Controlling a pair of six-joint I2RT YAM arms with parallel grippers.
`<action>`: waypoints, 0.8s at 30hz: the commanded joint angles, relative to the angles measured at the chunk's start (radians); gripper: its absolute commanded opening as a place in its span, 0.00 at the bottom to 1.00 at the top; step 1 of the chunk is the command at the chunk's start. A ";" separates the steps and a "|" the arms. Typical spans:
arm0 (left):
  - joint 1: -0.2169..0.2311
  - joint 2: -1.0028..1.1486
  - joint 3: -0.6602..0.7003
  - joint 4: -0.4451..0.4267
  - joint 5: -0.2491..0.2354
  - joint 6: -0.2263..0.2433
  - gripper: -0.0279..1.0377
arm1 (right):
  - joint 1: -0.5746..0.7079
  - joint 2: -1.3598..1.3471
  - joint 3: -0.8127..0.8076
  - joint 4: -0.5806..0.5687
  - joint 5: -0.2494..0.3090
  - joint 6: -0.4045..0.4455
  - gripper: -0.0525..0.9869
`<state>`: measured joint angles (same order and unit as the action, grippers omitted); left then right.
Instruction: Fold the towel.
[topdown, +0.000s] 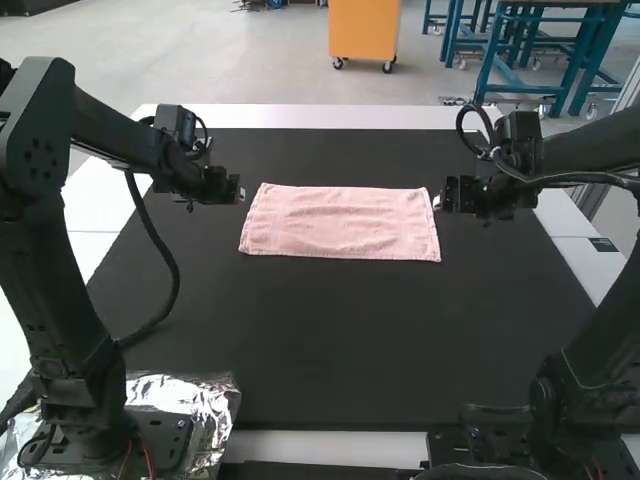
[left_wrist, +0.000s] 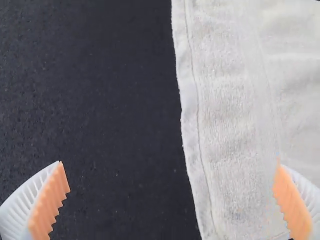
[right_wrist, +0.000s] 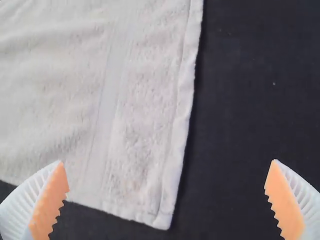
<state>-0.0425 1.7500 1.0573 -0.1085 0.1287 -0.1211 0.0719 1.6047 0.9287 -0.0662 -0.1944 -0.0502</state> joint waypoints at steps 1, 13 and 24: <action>-0.017 0.048 0.067 0.020 0.011 -0.009 0.93 | 0.039 0.057 0.055 0.034 -0.011 0.009 0.92; -0.020 0.240 0.231 0.044 0.006 0.003 0.92 | 0.052 0.345 0.246 0.091 0.013 0.000 0.92; -0.020 0.398 0.380 0.056 -0.009 0.029 0.92 | 0.051 0.546 0.438 0.097 0.035 -0.025 0.92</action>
<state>-0.0555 2.1319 1.3834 -0.0574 0.1276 -0.1089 0.1272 2.1296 1.3128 0.0219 -0.1799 -0.0586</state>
